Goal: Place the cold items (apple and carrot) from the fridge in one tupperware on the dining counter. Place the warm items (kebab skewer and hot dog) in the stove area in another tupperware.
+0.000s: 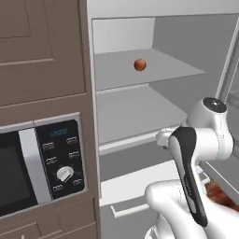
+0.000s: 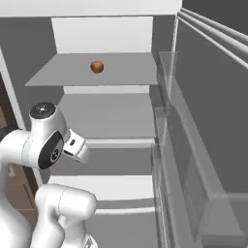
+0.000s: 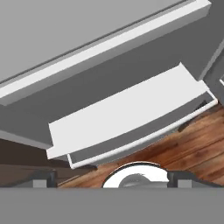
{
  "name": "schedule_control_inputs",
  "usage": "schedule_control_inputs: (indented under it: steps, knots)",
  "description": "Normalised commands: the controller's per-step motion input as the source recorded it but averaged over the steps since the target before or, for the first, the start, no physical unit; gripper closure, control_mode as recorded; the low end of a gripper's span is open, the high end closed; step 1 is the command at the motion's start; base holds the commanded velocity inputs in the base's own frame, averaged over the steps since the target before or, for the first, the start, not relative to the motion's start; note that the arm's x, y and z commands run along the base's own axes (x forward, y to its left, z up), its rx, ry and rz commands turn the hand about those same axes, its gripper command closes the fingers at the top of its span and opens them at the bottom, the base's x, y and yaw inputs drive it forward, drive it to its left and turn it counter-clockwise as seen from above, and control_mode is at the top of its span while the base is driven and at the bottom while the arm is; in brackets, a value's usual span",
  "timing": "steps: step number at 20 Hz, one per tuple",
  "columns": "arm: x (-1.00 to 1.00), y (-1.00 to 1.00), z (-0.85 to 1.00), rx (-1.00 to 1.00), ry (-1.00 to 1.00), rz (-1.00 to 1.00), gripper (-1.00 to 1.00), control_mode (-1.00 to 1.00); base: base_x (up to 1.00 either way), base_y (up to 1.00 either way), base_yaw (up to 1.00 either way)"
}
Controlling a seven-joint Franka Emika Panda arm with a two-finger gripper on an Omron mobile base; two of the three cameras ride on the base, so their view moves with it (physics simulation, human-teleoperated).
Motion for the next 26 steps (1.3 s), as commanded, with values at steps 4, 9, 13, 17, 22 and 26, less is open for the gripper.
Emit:
schedule_control_inputs:
  steps: [4,9,13,17,22,26]
  knots:
    - [0.0,0.0,0.0,0.0,0.0,0.0,-1.0,1.0,0.66,-0.16,0.33]
    - [0.0,0.0,0.0,0.0,0.0,0.0,-1.0,1.0,0.49,-0.36,0.2]
    - [0.17,-0.12,0.11,0.01,0.0,0.03,-1.0,-1.0,0.5,-0.33,0.1]
    - [0.53,-0.48,0.63,0.01,-0.26,0.23,-1.0,-1.0,0.0,0.0,0.0]
    - [0.27,-0.36,0.86,-0.02,-0.43,0.14,-1.0,-1.0,0.0,0.0,0.0]
    - [0.42,-0.07,0.82,-0.09,-0.23,0.0,-1.0,-1.0,0.0,0.0,0.0]
